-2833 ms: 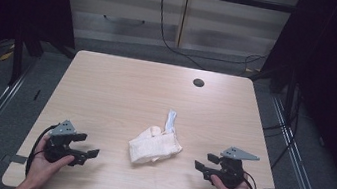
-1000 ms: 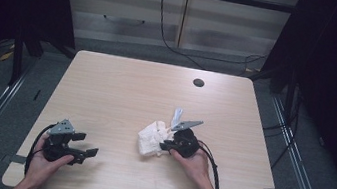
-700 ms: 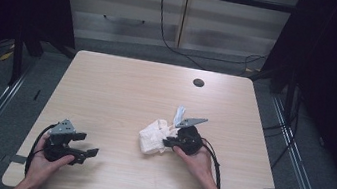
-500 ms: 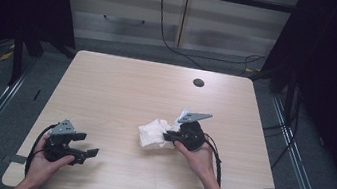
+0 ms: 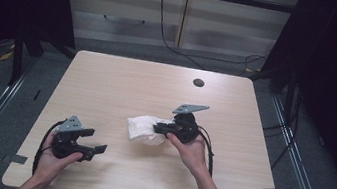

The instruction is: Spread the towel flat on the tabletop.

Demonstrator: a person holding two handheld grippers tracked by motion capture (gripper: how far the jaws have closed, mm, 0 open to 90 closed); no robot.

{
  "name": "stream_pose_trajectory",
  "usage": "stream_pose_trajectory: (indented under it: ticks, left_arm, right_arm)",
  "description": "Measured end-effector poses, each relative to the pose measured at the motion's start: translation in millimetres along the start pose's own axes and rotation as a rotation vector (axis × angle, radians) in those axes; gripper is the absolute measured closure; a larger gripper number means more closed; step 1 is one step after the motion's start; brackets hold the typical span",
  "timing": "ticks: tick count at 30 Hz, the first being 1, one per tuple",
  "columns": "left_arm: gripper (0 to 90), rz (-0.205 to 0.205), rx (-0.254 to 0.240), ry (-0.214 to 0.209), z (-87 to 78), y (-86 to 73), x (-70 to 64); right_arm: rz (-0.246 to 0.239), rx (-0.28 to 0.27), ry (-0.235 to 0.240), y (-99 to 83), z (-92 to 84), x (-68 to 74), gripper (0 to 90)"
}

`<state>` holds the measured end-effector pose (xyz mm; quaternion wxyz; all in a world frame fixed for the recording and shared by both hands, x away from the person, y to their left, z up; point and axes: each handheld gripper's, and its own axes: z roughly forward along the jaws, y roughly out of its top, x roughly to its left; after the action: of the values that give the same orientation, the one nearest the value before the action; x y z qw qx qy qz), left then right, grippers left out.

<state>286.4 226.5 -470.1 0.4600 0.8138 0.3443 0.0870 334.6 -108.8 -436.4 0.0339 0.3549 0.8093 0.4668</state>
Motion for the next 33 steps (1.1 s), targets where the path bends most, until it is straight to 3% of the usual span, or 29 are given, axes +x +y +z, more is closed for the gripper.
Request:
stream_pose_trajectory:
  ticks: [4, 5, 8, 9, 10, 14, 15, 16, 19, 20, 27, 31, 33]
  left_arm:
    - [20.2, 0.005, -0.022, -0.041, 10.3, 7.3, -6.2]
    - [23.5, 0.013, -0.041, -0.015, 15.2, 9.4, -10.4]
    - [38.8, 0.031, -0.059, -0.008, 21.4, 10.9, -13.3]
    - [38.8, 0.037, -0.071, 0.002, 24.6, 11.8, -14.1]
    - [41.7, 0.022, -0.071, -0.03, 29.8, 13.5, -14.8]
    - [55.2, 0.012, -0.076, -0.06, 34.6, 17.9, -18.6]
    - [55.2, 0.021, -0.081, -0.063, 34.9, 19.6, -19.6]
    - [63.8, 0.028, -0.085, -0.069, 35.1, 21.4, -20.8]
    - [76.5, 0.064, -0.091, -0.069, 33.5, 26.1, -21.4]
    - [78.3, 0.082, -0.087, -0.064, 32.5, 27.6, -21.6]
    - [86.2, 0.106, -0.108, -0.053, 17.5, 37.1, -19.8]
    - [86.6, 0.136, -0.088, -0.031, 17.6, 40.0, -18.1]
    - [86.6, 0.138, -0.055, -0.018, 23.8, 42.7, -14.2]
  right_arm:
    - [-0.001, 0.01, 0.01, 4.6, 9.7, 4.3, 82.7]
    - [-0.003, 0.01, 0.017, 7.2, 14.6, 6.7, 82.7]
    - [-0.008, 0.003, 0.023, 9.0, 17.1, 8.9, 82.7]
    - [-0.008, 0.003, 0.023, 9.0, 17.1, 8.9, 82.7]
    - [-0.006, 0.001, 0.022, 8.7, 16.3, 9.6, 82.7]
    - [0.001, -0.002, 0.027, 6.3, 14.2, 8.8, 82.7]
    - [0.001, -0.002, 0.027, 6.3, 14.2, 8.8, 82.7]
    - [0.003, -0.005, 0.029, 5.0, 12.6, 8.7, 82.7]
    - [-0.003, -0.021, 0.034, 2.7, 9.0, 8.7, 82.6]
    - [-0.002, -0.021, 0.038, 2.3, 7.6, 8.7, 82.3]
    - [-0.008, -0.043, 0.036, 2.5, -4.6, 9.9, 79.0]
    - [-0.018, -0.041, 0.025, 1.6, -6.1, 10.2, 80.0]
    - [-0.019, -0.038, 0.008, 0.8, -4.4, 7.2, 78.8]
